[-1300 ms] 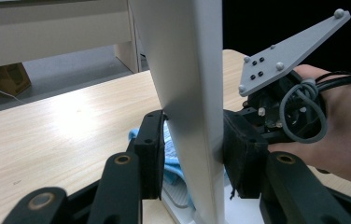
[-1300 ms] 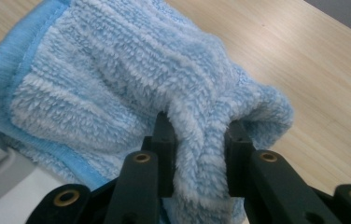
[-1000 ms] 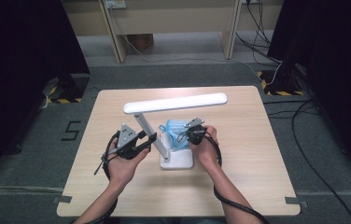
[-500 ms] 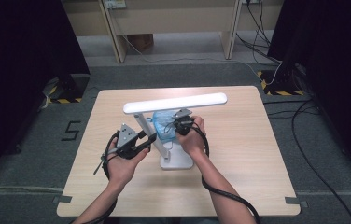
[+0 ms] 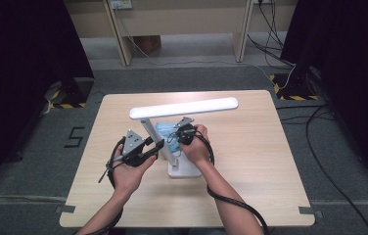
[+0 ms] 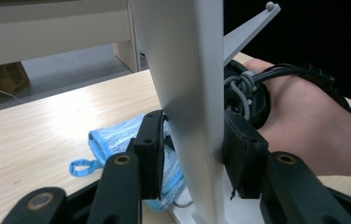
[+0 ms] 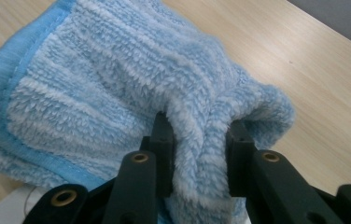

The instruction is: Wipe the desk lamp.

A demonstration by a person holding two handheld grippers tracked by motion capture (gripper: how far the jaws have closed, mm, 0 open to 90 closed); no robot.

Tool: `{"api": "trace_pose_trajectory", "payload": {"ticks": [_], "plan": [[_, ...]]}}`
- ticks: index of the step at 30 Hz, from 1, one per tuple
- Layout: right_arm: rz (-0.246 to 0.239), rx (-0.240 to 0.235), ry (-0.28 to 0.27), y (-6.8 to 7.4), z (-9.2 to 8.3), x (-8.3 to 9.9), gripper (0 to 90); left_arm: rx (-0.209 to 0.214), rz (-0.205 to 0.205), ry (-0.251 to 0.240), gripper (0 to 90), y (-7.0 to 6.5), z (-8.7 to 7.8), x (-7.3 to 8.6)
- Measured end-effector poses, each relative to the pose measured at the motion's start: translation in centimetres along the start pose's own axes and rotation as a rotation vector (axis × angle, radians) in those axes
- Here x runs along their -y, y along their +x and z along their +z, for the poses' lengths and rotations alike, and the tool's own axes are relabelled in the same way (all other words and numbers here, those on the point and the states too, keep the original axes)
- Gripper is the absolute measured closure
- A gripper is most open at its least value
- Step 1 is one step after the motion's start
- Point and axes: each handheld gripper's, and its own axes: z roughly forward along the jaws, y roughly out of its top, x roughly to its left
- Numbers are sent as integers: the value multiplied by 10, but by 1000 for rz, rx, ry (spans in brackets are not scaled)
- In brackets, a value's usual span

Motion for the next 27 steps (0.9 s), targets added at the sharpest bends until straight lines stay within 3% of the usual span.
{"api": "trace_pose_trajectory", "payload": {"ticks": [1, 2, 16, 20, 27], "plan": [[22, 3, 8, 0, -1, 1, 714, -1, 0, -2, 611, 0, 0, 0], [9, 6, 5, -2, -1, 1, 713, -1, -1, -1, 611, 0, 0, 0], [68, 75, 36, -35, -12, 25, 713, -2, -1, -2, 611, 0, 0, 0], [88, 114, 56, -49, -18, 37, 712, -2, -1, -3, 612, 0, 0, 0], [169, 206, 65, -82, -40, 62, 710, -3, -2, -4, 611, 0, 0, 0]]}}
